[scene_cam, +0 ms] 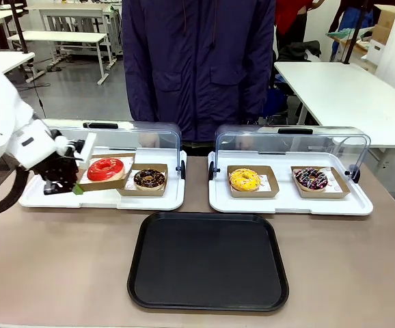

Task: Move the first donut from the left to the tray.
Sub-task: Pick up the Paper togo box containing the Donut indicated by the person and place it on the Handle tray.

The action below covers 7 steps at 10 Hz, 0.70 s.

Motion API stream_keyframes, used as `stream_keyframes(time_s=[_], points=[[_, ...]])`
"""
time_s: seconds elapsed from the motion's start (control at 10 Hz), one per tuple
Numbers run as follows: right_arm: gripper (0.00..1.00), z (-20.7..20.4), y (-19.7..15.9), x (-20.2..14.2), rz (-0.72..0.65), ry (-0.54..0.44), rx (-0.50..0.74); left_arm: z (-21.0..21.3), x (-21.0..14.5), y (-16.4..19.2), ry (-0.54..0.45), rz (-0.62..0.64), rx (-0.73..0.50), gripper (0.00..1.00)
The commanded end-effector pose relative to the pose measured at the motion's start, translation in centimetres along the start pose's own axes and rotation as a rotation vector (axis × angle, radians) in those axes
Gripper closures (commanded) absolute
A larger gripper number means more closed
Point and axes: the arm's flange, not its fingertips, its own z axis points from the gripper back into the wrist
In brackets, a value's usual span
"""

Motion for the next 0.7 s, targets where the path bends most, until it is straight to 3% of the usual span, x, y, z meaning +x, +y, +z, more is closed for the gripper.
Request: stream_keyframes(time_s=[0.0,0.3,0.4,0.5,0.6], points=[[0.0,-0.2,0.2,0.0,0.012,-0.019,0.001,-0.6,2.9,-4.3,0.015,-0.024,-0.006,0.98],[0.0,-0.2,0.2,0.0,0.012,-0.019,0.001,-1.3,5.8,-8.1,0.054,-0.079,0.002,0.98],[0.0,-0.2,0.2,0.0,0.012,-0.019,0.001,-1.1,5.7,-8.0,0.055,-0.009,-0.015,0.98],[0.0,-0.2,0.2,0.0,0.012,-0.019,0.001,-0.7,7.4,-1.6,0.023,-0.086,-0.014,0.98],[0.0,-0.2,0.2,0.0,0.012,-0.019,0.001,-0.7,7.4,-1.6,0.023,-0.086,-0.014,0.98]])
